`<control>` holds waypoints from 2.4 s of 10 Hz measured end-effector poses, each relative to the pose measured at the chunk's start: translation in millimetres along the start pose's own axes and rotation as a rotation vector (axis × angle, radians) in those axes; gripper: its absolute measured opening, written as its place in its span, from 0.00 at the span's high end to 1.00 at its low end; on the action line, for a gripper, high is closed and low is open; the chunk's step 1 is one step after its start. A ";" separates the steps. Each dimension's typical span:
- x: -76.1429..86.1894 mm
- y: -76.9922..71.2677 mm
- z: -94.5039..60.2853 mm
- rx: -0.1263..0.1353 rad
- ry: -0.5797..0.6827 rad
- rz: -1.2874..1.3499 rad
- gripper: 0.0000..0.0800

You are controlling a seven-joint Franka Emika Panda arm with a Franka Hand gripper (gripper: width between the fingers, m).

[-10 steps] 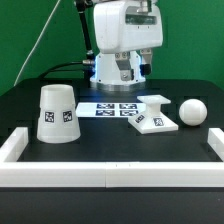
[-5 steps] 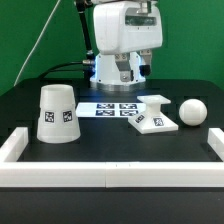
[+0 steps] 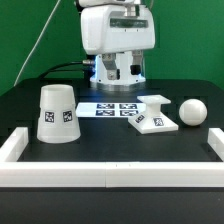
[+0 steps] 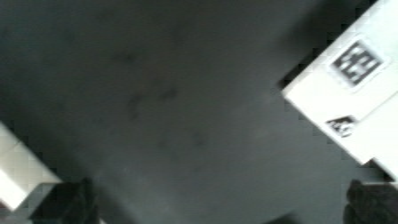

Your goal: Assemble lamp

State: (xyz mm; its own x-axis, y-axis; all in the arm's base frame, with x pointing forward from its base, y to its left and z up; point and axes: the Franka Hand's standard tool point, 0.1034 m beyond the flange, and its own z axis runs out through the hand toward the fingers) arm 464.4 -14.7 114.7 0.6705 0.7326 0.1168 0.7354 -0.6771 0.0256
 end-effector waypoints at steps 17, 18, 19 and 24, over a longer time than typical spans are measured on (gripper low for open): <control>10.4 -83.3 41.8 -0.018 0.004 0.593 0.13; 8.9 -84.4 44.5 -0.015 -0.001 0.594 0.13; 6.6 -85.0 47.7 -0.013 -0.007 0.591 0.13; -1.9 -87.9 69.1 -0.009 -0.022 0.583 0.13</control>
Offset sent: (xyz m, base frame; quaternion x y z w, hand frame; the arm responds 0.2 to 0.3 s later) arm 0.0000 0.0000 0.0000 0.0000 0.0000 0.1938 0.9810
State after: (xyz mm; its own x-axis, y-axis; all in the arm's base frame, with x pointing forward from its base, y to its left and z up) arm 405.3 48.1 43.6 0.9663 0.2395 0.0938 0.2431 -0.9696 -0.0288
